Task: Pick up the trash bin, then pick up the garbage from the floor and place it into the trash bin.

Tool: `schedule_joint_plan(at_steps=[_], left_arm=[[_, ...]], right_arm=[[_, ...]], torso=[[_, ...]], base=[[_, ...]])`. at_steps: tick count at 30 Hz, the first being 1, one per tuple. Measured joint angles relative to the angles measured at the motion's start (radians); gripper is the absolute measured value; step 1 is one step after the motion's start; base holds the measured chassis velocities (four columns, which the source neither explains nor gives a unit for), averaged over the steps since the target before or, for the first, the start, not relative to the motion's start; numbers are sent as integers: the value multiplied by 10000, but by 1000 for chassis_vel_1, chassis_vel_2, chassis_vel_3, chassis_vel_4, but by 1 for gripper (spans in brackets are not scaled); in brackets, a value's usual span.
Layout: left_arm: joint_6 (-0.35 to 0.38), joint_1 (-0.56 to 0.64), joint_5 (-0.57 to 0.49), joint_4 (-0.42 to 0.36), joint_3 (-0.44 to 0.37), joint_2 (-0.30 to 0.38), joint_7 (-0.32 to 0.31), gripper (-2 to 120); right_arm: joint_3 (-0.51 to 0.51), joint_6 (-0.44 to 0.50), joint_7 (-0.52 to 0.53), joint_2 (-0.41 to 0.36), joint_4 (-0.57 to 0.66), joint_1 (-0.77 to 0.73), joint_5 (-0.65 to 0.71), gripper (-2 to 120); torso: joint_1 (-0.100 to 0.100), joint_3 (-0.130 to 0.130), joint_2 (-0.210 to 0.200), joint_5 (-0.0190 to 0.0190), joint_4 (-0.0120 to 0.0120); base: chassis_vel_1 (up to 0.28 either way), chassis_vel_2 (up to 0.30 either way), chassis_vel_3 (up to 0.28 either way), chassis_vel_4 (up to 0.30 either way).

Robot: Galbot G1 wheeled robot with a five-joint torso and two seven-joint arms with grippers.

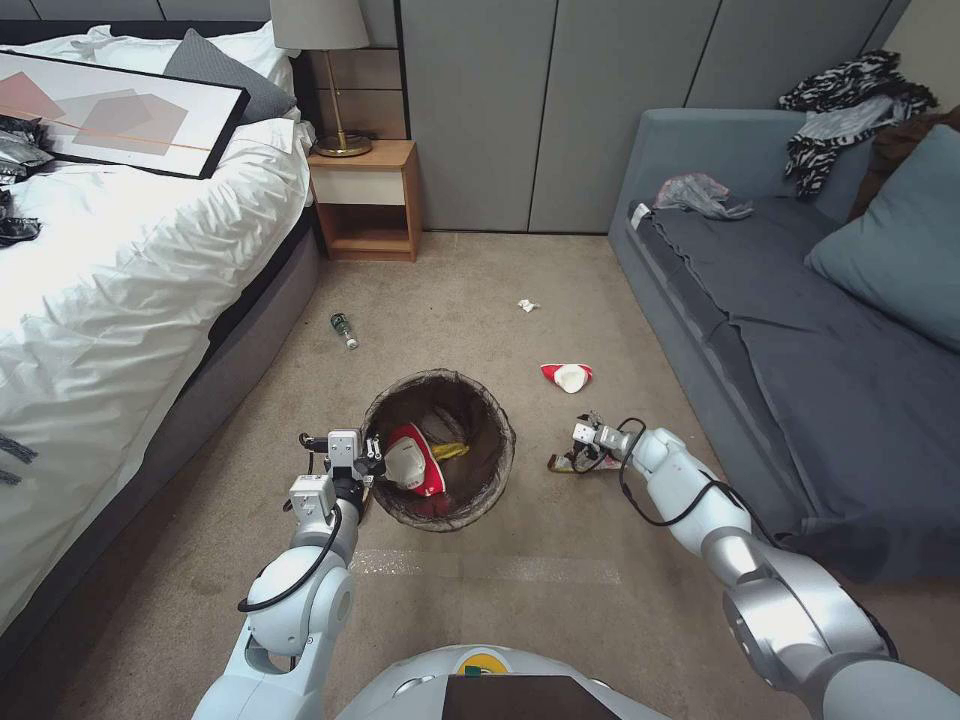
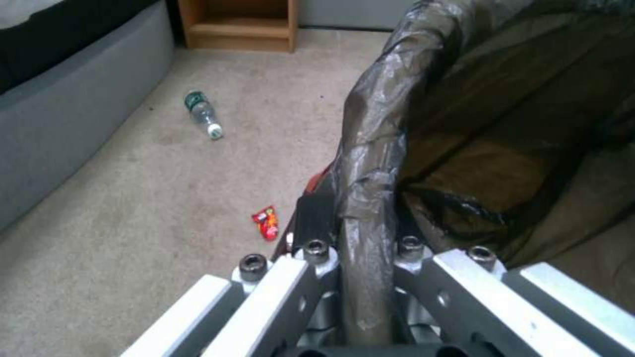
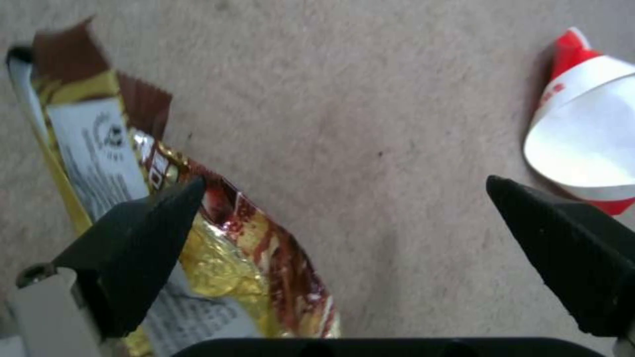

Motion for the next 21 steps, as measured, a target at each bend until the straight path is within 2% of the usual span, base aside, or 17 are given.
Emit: schedule_joint_plan(at_steps=[10,21], left_arm=[[-65,73,107,-14,6,-126,-4,0],[-50,115,132,-88,-34,-144,-8,0]], right_arm=[[-840,-666,608,213,-797,232,147,100],[-942,-906,329,158,-279,57,499,100]], torso=[[-1,-3,2,-11,-5],[-1,0,1,2,1]], base=[[0,0,0,0],[0,0,0,0]])
